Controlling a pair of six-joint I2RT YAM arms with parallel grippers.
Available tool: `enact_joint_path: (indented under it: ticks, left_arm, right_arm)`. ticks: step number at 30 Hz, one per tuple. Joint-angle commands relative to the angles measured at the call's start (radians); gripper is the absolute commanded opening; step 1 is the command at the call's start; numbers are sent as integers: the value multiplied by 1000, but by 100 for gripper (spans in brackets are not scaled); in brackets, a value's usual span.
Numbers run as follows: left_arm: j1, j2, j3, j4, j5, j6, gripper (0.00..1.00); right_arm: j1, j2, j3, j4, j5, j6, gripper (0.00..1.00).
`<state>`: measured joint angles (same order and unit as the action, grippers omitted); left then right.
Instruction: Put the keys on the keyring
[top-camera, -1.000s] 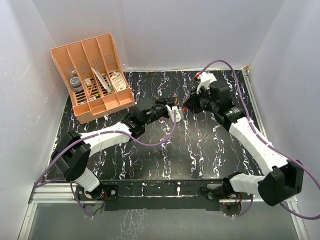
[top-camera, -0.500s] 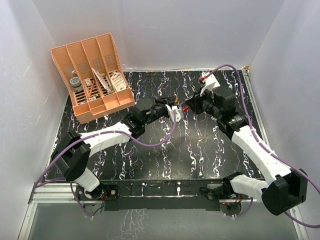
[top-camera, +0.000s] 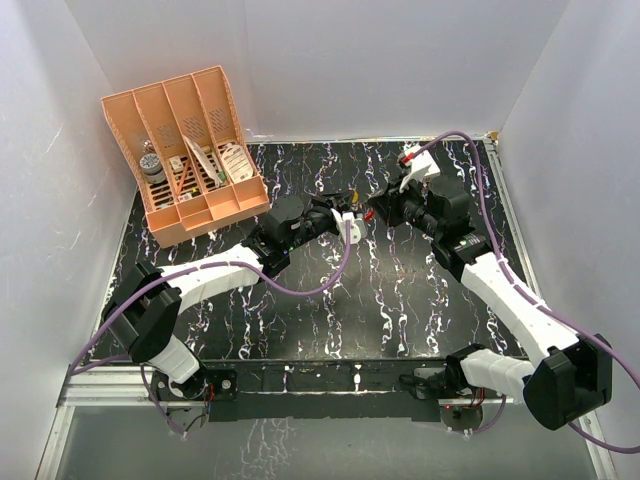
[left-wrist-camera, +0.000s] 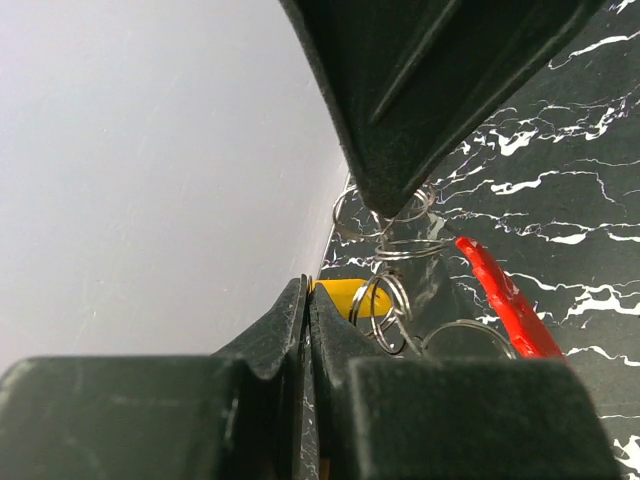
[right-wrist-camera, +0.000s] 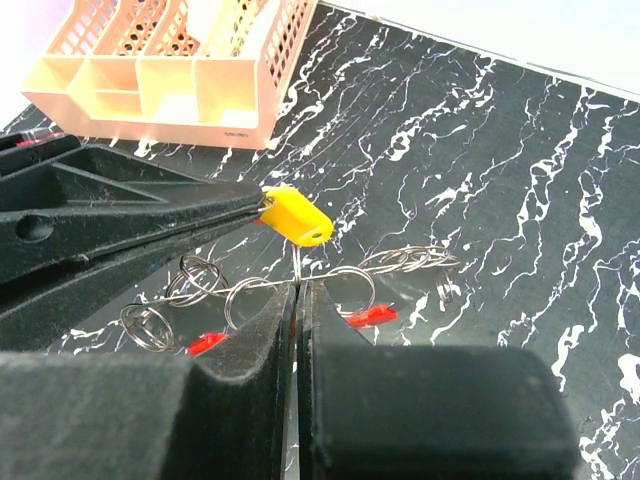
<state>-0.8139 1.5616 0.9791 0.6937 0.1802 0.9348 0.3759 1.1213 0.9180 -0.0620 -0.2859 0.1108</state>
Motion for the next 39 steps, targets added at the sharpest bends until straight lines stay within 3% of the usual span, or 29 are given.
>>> enact_joint_path:
  ticks: [1,39]
  left_arm:
    - [-2,-49,-11,31,46,-5,0]
    - [0,-40,-7,10,108,21,0]
  right_arm:
    - [9,8,3,122,7,12,0]
    - [29,27,4,151,-12,10,0]
